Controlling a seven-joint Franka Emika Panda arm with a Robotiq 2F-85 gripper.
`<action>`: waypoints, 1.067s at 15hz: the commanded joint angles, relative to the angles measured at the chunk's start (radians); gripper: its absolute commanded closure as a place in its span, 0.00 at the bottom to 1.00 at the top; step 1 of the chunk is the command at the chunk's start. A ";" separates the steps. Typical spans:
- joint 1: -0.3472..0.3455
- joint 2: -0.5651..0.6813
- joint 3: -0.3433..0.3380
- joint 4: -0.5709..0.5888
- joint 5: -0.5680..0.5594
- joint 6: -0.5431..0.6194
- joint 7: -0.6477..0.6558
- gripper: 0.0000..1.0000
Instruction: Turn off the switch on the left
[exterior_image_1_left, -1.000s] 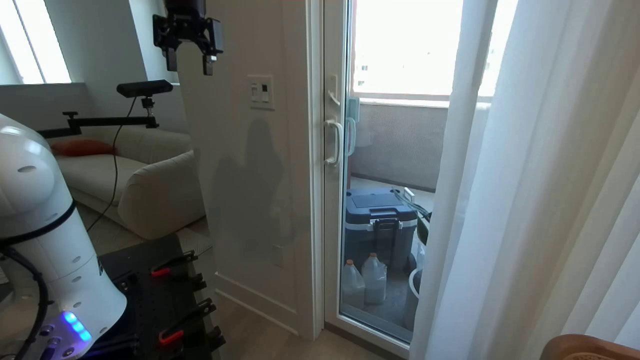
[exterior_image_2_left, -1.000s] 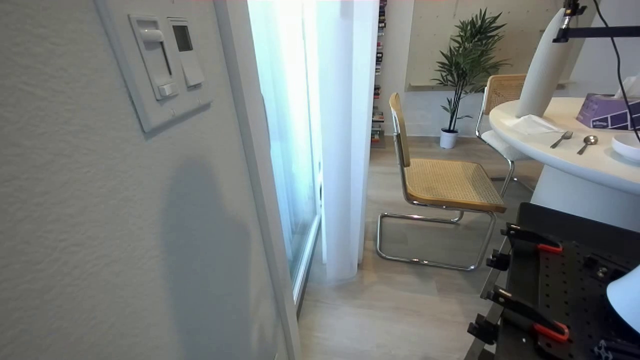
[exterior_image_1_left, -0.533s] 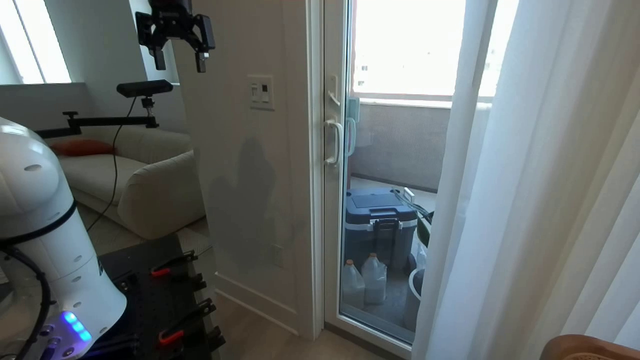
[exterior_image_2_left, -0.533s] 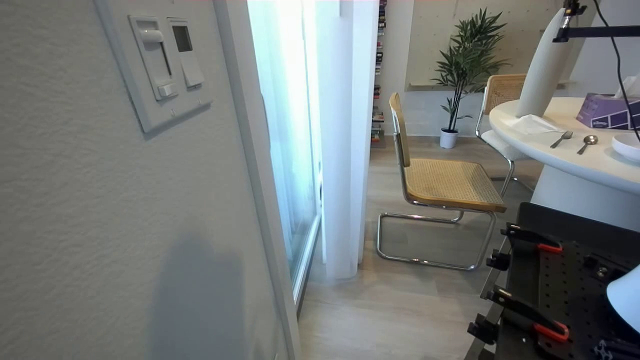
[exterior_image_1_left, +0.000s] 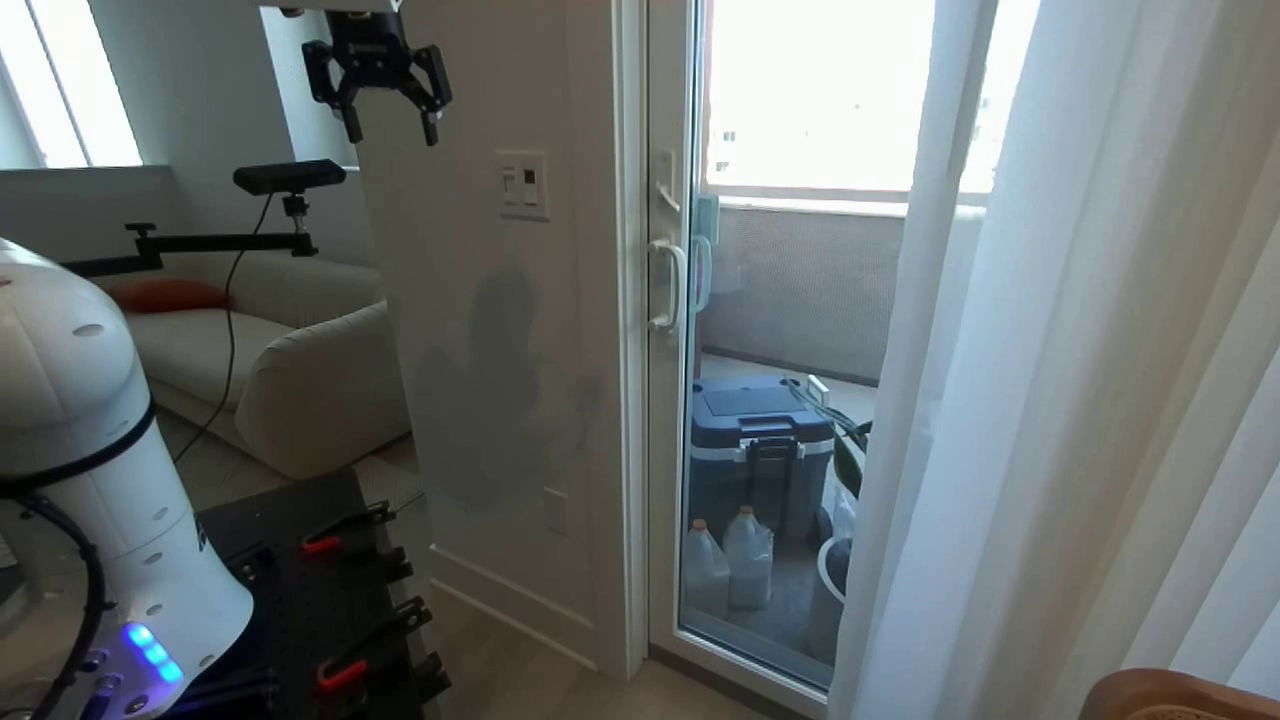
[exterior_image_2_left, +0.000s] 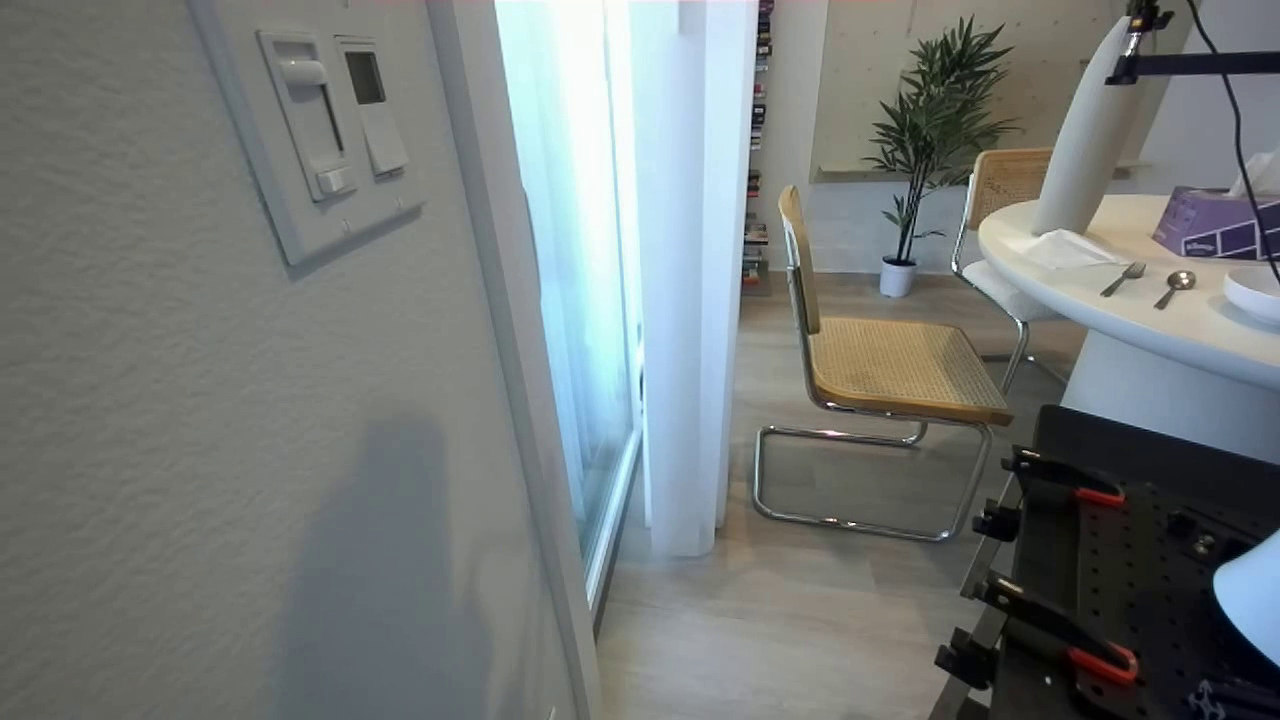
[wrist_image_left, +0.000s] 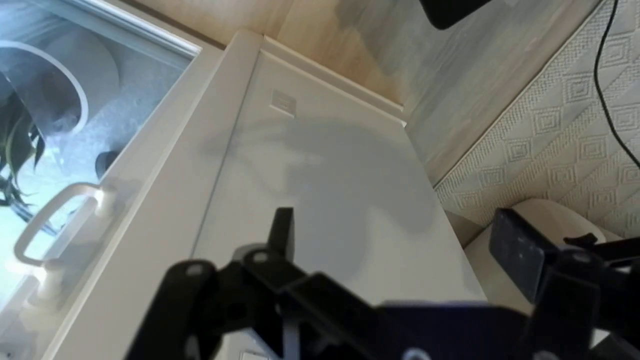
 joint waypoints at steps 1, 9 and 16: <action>0.019 0.035 0.033 -0.043 0.068 0.161 -0.012 0.00; 0.079 0.175 0.213 -0.135 0.136 0.730 0.241 0.00; 0.096 0.271 0.269 -0.144 0.057 1.009 0.419 0.66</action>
